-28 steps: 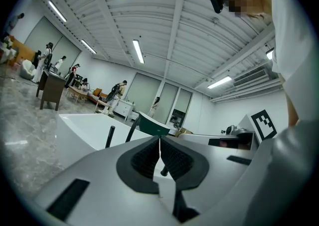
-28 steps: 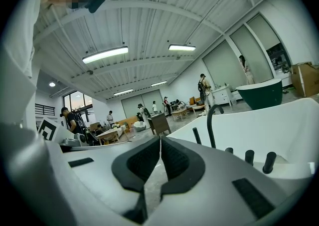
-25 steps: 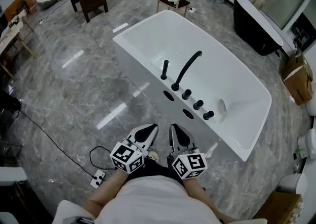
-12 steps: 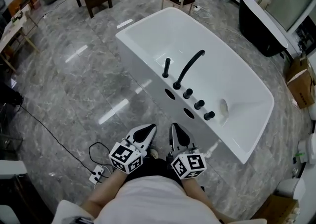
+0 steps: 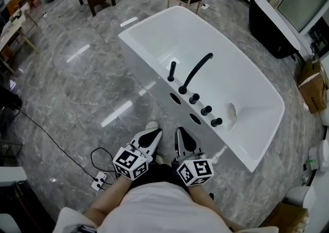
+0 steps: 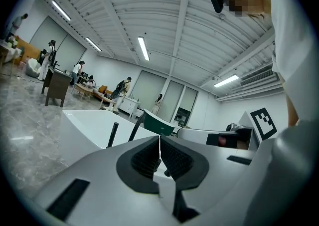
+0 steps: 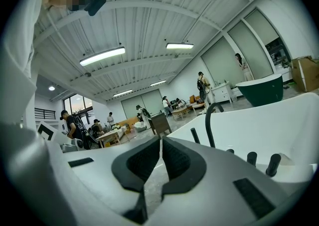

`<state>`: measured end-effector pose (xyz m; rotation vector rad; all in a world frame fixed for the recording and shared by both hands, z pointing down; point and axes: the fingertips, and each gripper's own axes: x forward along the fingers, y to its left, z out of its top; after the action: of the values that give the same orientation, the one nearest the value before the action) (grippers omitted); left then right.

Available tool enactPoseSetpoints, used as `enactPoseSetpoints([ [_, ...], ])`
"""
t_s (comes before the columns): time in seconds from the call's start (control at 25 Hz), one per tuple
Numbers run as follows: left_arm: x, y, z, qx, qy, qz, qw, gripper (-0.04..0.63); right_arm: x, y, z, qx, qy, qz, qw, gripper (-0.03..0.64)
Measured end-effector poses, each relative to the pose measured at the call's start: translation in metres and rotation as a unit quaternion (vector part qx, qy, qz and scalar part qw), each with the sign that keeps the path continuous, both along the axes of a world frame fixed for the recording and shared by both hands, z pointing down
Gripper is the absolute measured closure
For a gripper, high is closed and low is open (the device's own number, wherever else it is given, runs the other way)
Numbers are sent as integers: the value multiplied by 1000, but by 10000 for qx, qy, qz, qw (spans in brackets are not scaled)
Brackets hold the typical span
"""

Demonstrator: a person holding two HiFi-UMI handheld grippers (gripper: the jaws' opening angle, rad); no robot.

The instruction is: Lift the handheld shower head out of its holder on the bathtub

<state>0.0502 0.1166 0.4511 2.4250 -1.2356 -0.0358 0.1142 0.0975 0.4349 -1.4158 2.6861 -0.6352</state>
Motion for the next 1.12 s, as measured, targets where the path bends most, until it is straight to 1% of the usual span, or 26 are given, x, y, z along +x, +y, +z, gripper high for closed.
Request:
enactPoseSetpoints([
  [0.16,-4,-16,0,-13,23,-60,10000,583,-4,-14,-1,3,12,-47,10000,598],
  [0.48,-12,-57,-2,-23,51,2,10000,583,-13,-54,-1,-26,23,-19,10000,597],
  [0.76,-29,-99,4,-153,69,-4,9999,583,-29,-95,4,-117,42,-26,9999,597],
  [1.12,-47,-153,2,-190,139,48,9997,583,-42,-148,5,-192,109,100,9997,597],
])
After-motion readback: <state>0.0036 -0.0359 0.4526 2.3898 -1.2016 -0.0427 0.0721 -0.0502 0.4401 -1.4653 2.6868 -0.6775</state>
